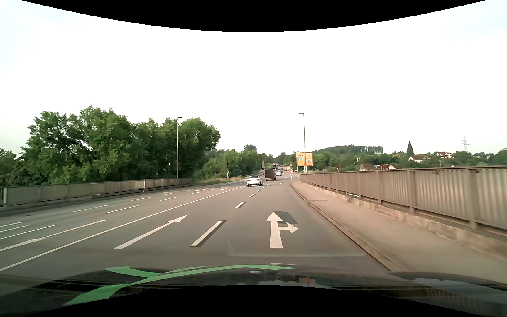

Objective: Follow the waypoints while adhering to traffic rules and regulations

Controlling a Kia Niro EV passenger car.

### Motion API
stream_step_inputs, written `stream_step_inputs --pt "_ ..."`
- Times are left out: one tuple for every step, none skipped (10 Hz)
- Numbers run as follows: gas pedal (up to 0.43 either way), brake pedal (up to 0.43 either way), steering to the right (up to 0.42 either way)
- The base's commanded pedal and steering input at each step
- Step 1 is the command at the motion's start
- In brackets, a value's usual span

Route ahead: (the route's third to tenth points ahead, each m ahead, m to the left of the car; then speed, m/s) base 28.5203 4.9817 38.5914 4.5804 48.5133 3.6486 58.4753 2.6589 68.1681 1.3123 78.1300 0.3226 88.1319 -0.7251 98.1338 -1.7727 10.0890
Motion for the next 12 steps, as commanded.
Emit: stream_step_inputs --pt "0.209 0.000 0.008" --pt "0.209 0.000 0.007" --pt "0.209 0.000 0.008" --pt "0.209 0.000 0.008" --pt "0.209 0.000 0.008" --pt "0.209 0.000 0.008" --pt "0.209 0.000 0.007" --pt "0.197 0.000 0.008" --pt "0.197 0.000 0.008" --pt "0.189 0.000 0.008" --pt "0.177 0.000 0.008" --pt "0.177 0.000 0.008"
